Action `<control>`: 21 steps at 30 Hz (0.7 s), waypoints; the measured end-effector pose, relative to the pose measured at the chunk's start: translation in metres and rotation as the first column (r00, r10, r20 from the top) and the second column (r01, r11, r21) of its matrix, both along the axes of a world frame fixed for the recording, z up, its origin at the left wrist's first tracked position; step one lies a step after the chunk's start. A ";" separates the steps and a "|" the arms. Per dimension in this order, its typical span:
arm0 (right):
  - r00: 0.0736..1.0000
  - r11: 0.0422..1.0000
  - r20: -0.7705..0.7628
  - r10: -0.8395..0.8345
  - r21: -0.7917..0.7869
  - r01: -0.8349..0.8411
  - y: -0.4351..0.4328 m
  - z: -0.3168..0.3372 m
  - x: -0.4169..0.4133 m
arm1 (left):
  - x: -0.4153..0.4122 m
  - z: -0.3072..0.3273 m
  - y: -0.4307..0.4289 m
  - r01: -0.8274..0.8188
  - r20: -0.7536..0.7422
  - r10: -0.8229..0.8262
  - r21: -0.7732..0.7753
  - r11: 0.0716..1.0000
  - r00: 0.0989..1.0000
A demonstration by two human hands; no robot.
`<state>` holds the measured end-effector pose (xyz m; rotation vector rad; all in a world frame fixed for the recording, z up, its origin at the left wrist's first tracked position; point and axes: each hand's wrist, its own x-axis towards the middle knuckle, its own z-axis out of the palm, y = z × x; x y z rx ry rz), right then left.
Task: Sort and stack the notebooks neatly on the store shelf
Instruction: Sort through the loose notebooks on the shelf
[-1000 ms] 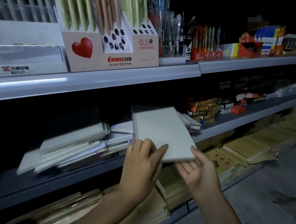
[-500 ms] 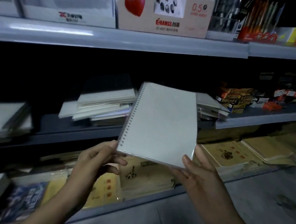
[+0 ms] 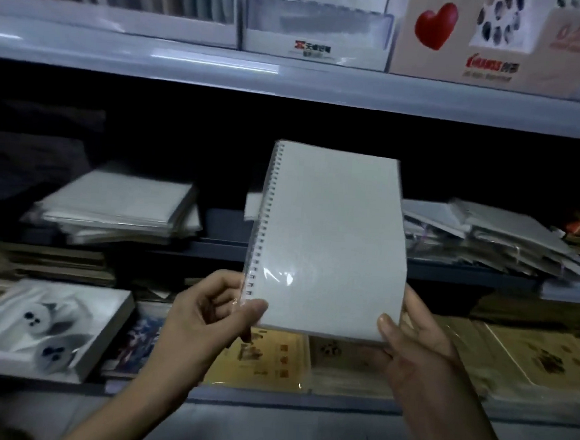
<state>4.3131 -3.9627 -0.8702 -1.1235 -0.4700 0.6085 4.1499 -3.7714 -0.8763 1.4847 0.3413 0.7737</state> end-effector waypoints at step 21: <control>0.796 0.968 0.588 0.146 -0.250 0.007 0.267 0.025 -0.044 | -0.069 0.022 0.178 -0.652 0.062 0.649 0.112 0.750 0.758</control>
